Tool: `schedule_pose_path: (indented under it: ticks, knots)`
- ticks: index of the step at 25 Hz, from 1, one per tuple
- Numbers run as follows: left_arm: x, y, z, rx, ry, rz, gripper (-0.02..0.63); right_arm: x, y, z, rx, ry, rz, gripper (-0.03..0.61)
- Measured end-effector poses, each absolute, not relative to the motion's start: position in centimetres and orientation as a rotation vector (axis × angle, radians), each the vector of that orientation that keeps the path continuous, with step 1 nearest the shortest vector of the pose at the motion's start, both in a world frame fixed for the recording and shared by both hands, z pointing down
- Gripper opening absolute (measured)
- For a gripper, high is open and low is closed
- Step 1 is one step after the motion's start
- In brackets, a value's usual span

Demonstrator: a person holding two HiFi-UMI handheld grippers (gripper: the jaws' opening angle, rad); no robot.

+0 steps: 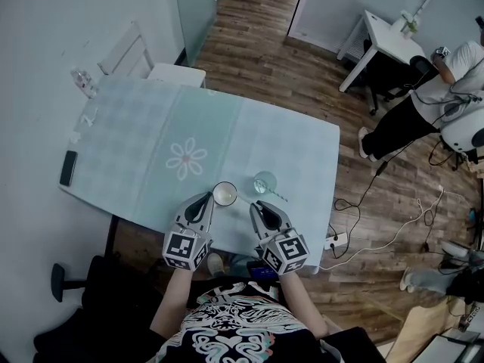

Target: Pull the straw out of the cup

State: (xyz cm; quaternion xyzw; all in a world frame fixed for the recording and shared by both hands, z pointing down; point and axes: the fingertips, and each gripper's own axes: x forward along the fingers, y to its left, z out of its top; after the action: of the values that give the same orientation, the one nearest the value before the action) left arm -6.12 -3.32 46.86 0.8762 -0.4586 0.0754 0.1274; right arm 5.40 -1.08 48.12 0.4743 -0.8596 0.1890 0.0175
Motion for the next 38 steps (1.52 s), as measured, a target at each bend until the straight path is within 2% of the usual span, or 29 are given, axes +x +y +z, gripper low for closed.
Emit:
schedule_pose_path:
  ticks: [8,38]
  knots:
    - [-6.2,-3.8,46.4,2.532,-1.356,0.165,0.003,6.5,-1.1,45.0,1.561,-2.74,0.429,0.066]
    - [-6.6,-3.1,46.0,2.536,-1.406,0.192,0.003,6.7,0.0,44.5,1.51,-2.805,0.452,0.063]
